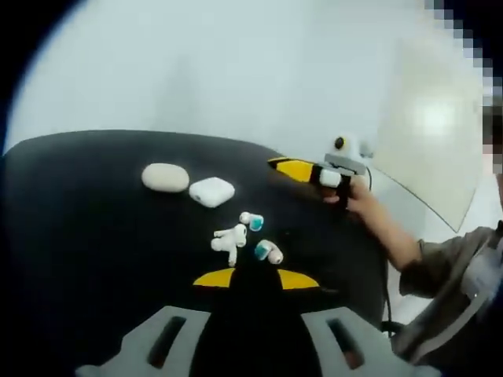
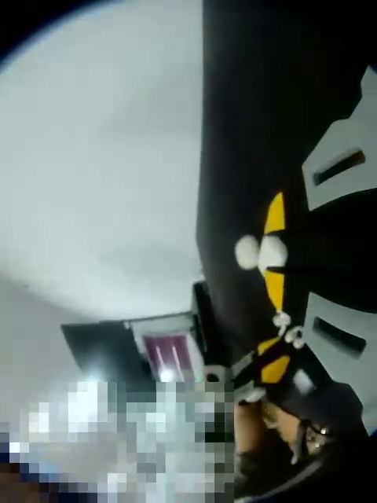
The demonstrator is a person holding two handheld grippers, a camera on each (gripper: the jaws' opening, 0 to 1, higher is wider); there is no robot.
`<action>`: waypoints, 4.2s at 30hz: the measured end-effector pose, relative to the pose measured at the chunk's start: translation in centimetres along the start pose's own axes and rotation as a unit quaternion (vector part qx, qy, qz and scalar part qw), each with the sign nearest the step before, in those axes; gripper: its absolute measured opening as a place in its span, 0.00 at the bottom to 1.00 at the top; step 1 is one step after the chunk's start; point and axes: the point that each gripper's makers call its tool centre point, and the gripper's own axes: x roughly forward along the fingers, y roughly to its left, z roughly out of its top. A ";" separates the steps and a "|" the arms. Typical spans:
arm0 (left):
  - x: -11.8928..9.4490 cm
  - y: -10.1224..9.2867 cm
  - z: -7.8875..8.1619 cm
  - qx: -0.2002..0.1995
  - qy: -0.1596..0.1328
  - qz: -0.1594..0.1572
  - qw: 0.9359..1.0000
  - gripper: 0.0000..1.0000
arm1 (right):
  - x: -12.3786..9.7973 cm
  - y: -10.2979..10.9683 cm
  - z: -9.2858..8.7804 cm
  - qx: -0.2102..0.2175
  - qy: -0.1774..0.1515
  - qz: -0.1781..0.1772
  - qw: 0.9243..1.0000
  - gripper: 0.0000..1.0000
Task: Pick up three earphones and place each one into its charging case using tactile feedback, ensure that each earphone is properly inserted and securely positioned inside the case.
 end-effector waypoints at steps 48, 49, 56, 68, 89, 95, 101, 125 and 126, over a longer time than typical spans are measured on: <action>-2.1 0.5 0.2 0.066 -0.026 0.029 0.997 0.19 | 0.4 0.0 -0.7 -0.011 0.016 0.001 1.000 0.17; -2.0 0.7 0.0 0.071 -0.023 0.033 0.997 0.20 | 0.4 0.0 -0.8 -0.012 0.017 0.001 1.000 0.17; -1.1 0.8 -0.5 0.132 -0.002 0.048 0.990 0.20 | 0.2 -0.1 -0.9 -0.008 0.017 -0.003 1.000 0.17; -0.8 0.5 -0.7 0.162 0.003 0.062 0.985 0.10 | 0.3 0.0 -1.0 -0.013 0.021 -0.002 1.000 0.17; 3.0 -6.8 2.5 0.205 0.001 -0.019 0.979 0.10 | 0.0 -0.4 -0.3 -0.001 0.002 -0.007 1.000 0.17; 5.5 -8.7 0.9 0.248 0.054 -0.038 0.966 0.10 | 0.2 -0.1 -0.5 -0.004 0.007 -0.003 1.000 0.17; 6.9 -10.3 -0.1 0.266 0.077 -0.056 0.959 0.10 | 0.1 -0.1 -0.3 -0.003 0.002 -0.002 1.000 0.17; 0.8 -3.4 5.7 0.207 -0.029 0.021 0.978 0.19 | 0.4 0.1 -0.3 -0.003 0.006 -0.002 1.000 0.17; 0.0 -2.2 6.3 0.197 -0.042 0.033 0.979 0.19 | 0.4 0.1 -0.4 -0.005 0.008 -0.001 1.000 0.17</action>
